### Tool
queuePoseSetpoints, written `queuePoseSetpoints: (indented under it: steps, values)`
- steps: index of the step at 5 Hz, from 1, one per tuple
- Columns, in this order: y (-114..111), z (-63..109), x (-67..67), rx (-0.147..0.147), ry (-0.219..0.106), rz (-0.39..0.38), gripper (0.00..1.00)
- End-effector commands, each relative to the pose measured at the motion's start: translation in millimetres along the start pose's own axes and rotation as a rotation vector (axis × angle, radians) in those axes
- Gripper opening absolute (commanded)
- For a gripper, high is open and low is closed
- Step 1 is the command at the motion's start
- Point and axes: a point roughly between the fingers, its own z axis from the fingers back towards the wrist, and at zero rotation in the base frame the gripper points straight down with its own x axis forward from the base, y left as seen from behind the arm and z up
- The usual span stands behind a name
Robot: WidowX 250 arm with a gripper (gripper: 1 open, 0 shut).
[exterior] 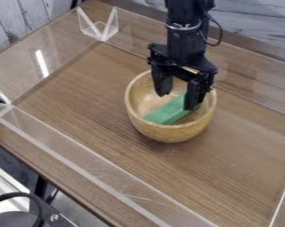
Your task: Remove the green block from inside the brown bowl and put it on the table
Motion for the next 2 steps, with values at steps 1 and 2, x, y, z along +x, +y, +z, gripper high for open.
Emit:
queuePoseSetpoints:
  steps: [1, 2]
  values:
    - [1.8, 8.8, 11.2, 0.008, -0.048, -0.003, 1.0]
    - [2.9, 0.5, 12.9, 0.01, -0.03, -0.003, 1.0]
